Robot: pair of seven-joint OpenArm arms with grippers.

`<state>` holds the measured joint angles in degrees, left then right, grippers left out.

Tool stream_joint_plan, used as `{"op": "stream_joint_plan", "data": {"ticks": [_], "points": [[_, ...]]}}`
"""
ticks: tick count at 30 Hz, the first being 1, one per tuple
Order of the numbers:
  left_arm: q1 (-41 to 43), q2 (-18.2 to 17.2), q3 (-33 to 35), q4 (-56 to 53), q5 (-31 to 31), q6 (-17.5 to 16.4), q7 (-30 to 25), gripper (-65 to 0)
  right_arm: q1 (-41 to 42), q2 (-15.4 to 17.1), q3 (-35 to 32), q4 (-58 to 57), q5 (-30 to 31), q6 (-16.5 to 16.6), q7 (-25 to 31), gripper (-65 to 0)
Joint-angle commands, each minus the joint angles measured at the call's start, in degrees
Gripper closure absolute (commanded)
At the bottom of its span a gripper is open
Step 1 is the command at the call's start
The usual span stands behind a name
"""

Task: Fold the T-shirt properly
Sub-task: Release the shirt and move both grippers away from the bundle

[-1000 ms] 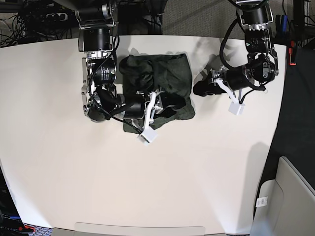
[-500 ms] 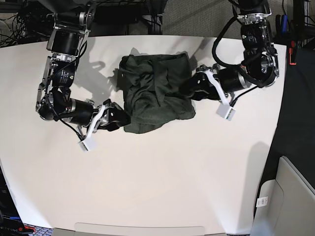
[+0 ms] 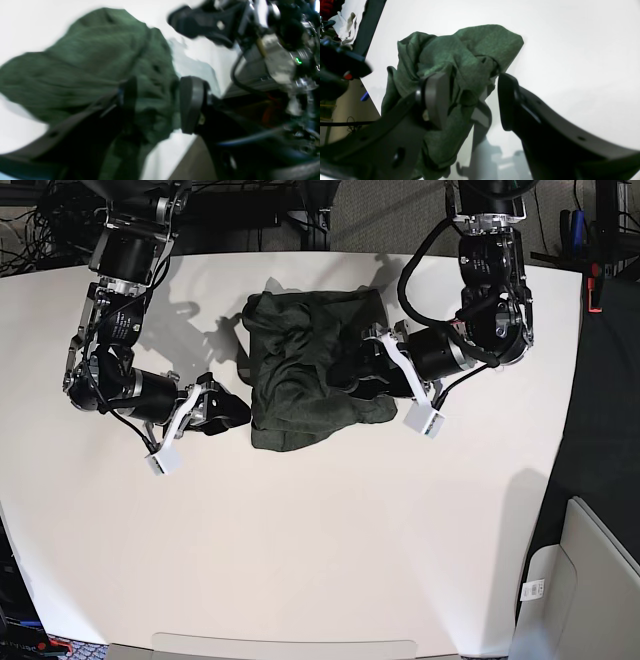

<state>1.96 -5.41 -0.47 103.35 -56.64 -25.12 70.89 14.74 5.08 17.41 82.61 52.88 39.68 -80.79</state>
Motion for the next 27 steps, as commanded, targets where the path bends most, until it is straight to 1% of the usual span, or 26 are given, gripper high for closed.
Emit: {"op": "stream_joint_plan", "data": {"ticks": [1, 4, 9, 10, 12, 16, 19, 22, 27], "points": [[-0.59, 0.00, 0.07, 0.78, -0.28, -0.33, -2.28, -30.3, 1.13, 0.50, 0.13, 1.13, 1.75, 0.32, 0.79, -32.4], [-0.68, 0.00, 1.66, 0.78, 2.36, -0.33, -5.35, -31.5, 1.13, 0.50, 0.22, 1.13, 1.75, 0.32, 0.79, -32.4], [-0.68, 0.18, 4.38, 0.78, 3.24, -0.24, -5.97, -31.5, 1.13, 0.50, 0.22, 1.13, 1.75, 0.32, 0.79, -32.4], [-0.59, 0.71, 4.65, 0.78, 3.24, -0.24, -6.06, -31.5, 1.13, 0.50, 0.22, 1.13, 1.75, 0.32, 0.79, -32.4], [-0.51, 2.02, 4.65, 0.69, 3.24, -0.24, -6.94, -31.5, 1.13, 0.50, 0.74, 1.13, 1.75, 0.32, 0.79, -32.4], [-0.59, 3.17, 5.00, -1.59, 4.03, -0.24, -8.43, -31.4, 1.13, 0.50, 1.98, 1.13, 1.84, 0.32, 0.79, -32.4], [-0.59, 3.26, 5.00, -2.82, 5.79, -0.24, -10.63, -31.4, 1.04, 0.68, 2.42, 0.95, 3.60, 0.32, 0.79, -32.4], [-0.59, 3.26, 5.00, -3.17, 5.96, -0.24, -11.77, -31.4, 0.33, 0.85, 3.73, 0.95, 4.74, 0.32, 0.79, -32.4], [-0.59, 3.26, 5.00, -3.53, 6.05, -0.24, -12.56, -31.3, 0.25, 0.85, 4.26, 0.95, 4.74, 0.32, 0.79, -32.4]]}}
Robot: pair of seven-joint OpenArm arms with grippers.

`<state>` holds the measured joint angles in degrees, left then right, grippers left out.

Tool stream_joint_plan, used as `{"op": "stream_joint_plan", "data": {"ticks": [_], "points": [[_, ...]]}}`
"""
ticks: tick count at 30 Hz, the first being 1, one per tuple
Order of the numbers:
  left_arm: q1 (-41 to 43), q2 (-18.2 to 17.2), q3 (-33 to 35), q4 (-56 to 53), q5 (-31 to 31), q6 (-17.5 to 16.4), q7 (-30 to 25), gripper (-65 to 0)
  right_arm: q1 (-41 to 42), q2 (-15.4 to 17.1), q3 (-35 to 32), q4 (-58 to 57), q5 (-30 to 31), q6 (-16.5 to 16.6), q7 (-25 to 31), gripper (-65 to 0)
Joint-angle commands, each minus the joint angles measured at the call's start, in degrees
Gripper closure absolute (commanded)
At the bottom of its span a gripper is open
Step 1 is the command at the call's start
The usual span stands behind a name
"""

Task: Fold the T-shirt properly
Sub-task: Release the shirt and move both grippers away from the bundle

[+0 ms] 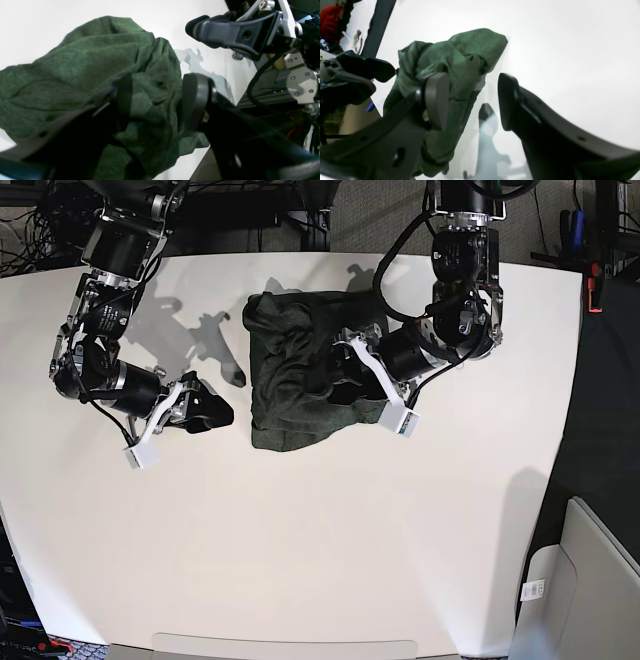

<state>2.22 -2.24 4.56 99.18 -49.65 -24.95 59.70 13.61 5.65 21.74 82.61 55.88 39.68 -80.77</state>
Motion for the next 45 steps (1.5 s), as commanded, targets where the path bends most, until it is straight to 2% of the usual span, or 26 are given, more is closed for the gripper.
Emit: {"op": "stream_joint_plan", "data": {"ticks": [1, 10, 15, 20, 23, 28, 30, 32, 36, 40, 45], "points": [[-0.86, 0.09, -0.03, 0.56, -0.95, -0.41, -1.37, -31.3, 1.38, 0.28, -0.07, 0.86, 1.75, 0.32, 0.77, -32.4], [-0.68, 0.09, 0.15, -2.69, -0.95, -0.41, -4.36, -31.3, 1.38, 0.28, -0.07, 0.86, 1.75, 0.32, 0.77, -32.4], [-0.59, -0.35, 3.93, -2.96, -0.95, -0.41, -6.38, -31.2, 1.47, 0.37, -0.07, 0.86, 1.75, 0.32, 0.77, -32.4], [-0.59, -0.35, 5.16, -3.04, -0.95, -0.41, -6.74, -28.3, 1.47, 0.37, 0.02, 0.86, 1.75, 0.32, 0.77, -32.4], [-0.59, -0.35, 5.16, -3.40, -0.95, -0.50, -6.74, -24.0, 1.47, 0.37, 0.02, 0.78, 1.75, 0.32, 0.77, -32.4], [-0.59, -0.70, 5.07, -4.01, -0.95, -0.50, -6.12, -9.3, 1.47, 0.37, 1.08, 0.78, 1.75, 0.32, 0.77, -32.4], [-0.59, -2.20, 4.72, -3.57, -1.03, -0.50, -6.12, -4.3, 1.56, 0.37, 1.16, 0.69, 1.75, 0.32, 0.77, -32.4], [-0.24, -4.05, 4.37, -1.73, -1.03, -0.50, -6.03, -3.6, 1.65, 0.37, 1.16, 0.69, 1.75, 0.32, 0.77, -32.4], [3.98, -6.95, -0.21, 4.87, -1.21, -0.50, -6.03, -3.7, 1.65, 0.37, 1.16, 0.60, 1.75, 0.32, 0.77, -32.4], [8.02, -6.95, -5.66, 8.65, -1.21, -0.50, -5.94, -3.7, 1.82, 0.37, 0.99, 0.60, 1.49, 0.32, 0.77, -32.4], [11.45, -6.95, -10.49, 9.53, -1.12, -0.50, -2.69, -3.7, 2.53, 0.37, 0.81, -1.07, 1.57, 0.32, 0.77, -32.4]]}}
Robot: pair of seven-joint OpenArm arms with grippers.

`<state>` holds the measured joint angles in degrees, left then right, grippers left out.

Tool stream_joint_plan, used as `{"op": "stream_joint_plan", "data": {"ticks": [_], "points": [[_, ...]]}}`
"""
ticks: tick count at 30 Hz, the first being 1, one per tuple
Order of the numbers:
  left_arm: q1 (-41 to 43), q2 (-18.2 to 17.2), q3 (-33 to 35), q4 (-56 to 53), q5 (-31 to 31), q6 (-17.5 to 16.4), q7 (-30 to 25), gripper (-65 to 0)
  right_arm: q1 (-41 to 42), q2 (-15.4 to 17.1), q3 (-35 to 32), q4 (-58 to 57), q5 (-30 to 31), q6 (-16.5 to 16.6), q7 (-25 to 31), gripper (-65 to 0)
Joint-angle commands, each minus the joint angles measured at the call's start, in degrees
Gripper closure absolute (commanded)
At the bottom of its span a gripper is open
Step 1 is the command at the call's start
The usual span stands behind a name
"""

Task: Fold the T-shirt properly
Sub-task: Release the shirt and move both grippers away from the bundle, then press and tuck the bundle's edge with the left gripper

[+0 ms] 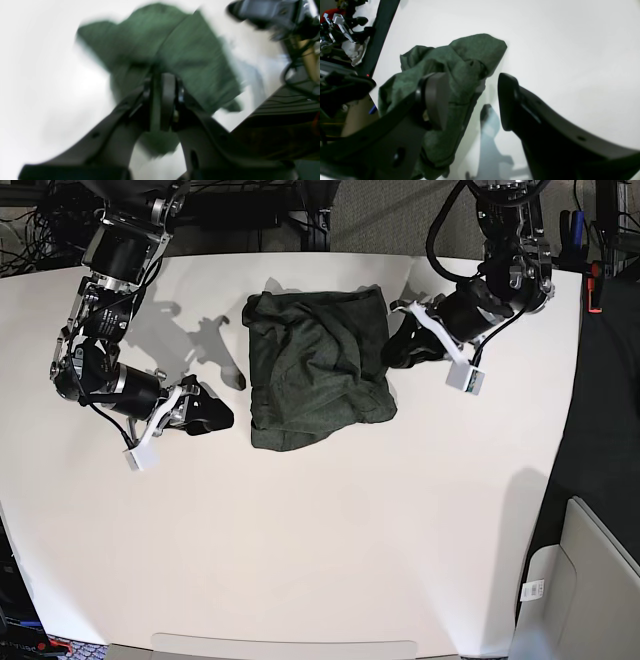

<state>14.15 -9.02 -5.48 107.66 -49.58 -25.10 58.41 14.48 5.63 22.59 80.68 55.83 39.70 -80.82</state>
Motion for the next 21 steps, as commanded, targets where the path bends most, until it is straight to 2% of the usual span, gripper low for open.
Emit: {"op": "stream_joint_plan", "data": {"ticks": [1, 6, 9, 13, 16, 21], "points": [[0.22, -0.17, -1.60, 1.05, -1.19, -0.35, -1.31, -3.7, 1.74, 0.39, -0.13, 0.68, 1.53, 0.30, 0.82, -32.4], [1.36, 0.27, -2.92, 1.05, -1.36, -0.35, -1.49, -4.6, 1.83, 0.31, -0.13, 0.50, 1.62, 0.30, 0.82, -32.4], [-1.01, 2.03, -2.83, 1.05, -1.01, 0.44, -1.05, -11.2, 1.83, 0.13, -0.13, 0.50, 1.62, 0.30, 0.82, -32.4], [-2.68, 3.52, -0.28, 1.05, -1.36, 9.32, -1.14, -20.0, 1.48, 0.13, -0.13, 0.77, 1.70, 0.30, 0.82, -32.4], [-5.58, 3.43, 5.43, 1.05, -1.36, 13.81, -1.05, -22.1, 1.39, 0.22, -0.13, 0.85, 1.70, 0.30, 0.82, -32.4], [-7.08, 3.70, 12.38, 0.87, -1.19, 15.04, -1.05, -23.8, 1.39, -0.05, -0.13, 0.94, 1.70, 0.30, 0.82, -32.4]]}}
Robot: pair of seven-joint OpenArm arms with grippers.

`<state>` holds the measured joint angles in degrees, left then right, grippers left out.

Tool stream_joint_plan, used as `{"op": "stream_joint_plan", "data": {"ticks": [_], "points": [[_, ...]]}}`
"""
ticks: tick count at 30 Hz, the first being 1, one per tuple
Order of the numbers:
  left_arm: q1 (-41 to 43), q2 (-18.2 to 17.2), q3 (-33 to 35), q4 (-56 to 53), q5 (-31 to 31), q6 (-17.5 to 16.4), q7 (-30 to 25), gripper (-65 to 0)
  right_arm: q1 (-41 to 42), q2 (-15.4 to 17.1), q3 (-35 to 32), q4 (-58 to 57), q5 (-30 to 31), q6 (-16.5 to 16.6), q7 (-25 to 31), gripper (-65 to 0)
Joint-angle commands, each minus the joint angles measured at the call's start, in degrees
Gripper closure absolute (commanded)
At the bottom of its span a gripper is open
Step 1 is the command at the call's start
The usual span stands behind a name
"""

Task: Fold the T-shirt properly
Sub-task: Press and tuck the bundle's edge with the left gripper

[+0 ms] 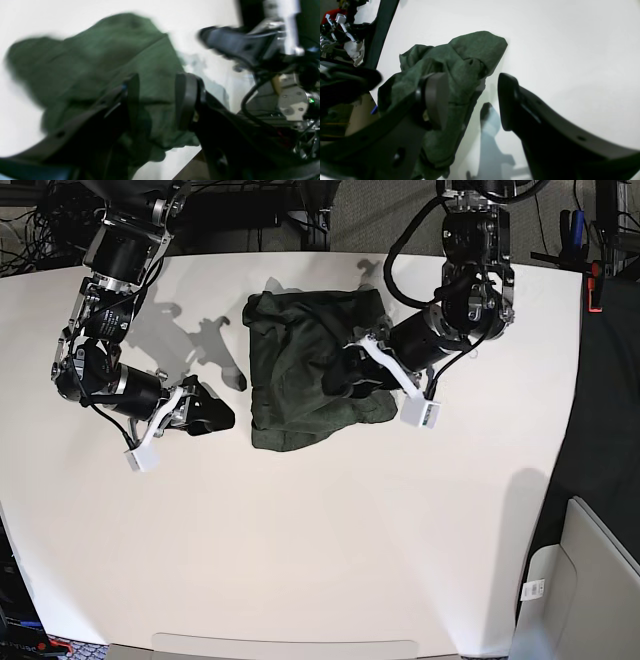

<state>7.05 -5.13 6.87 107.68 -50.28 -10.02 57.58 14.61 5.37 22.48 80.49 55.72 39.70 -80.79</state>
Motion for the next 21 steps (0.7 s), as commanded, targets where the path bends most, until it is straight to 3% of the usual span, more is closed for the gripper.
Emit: {"op": "stream_joint_plan", "data": {"ticks": [1, 9, 15, 21], "points": [[0.03, -0.19, 0.82, 0.85, -0.49, -0.04, -0.22, -24.1, 1.26, 0.22, -0.02, 1.14, 1.81, 0.30, 0.79, -32.4], [-1.82, 3.24, 2.31, -0.73, 0.13, -0.04, -0.92, -24.4, 1.17, 0.22, 0.33, 1.14, 1.90, 0.30, 0.79, -32.4], [-4.28, 3.41, 2.40, -3.90, 0.22, 0.13, -2.59, -24.4, 1.17, 0.13, 0.33, 1.14, 1.90, 0.30, 0.79, -32.4], [-5.16, 3.41, 6.36, -4.51, 4.88, 0.04, -1.45, -24.1, 1.17, 0.30, 0.33, 1.14, 1.90, 0.30, 0.79, -32.4]]}}
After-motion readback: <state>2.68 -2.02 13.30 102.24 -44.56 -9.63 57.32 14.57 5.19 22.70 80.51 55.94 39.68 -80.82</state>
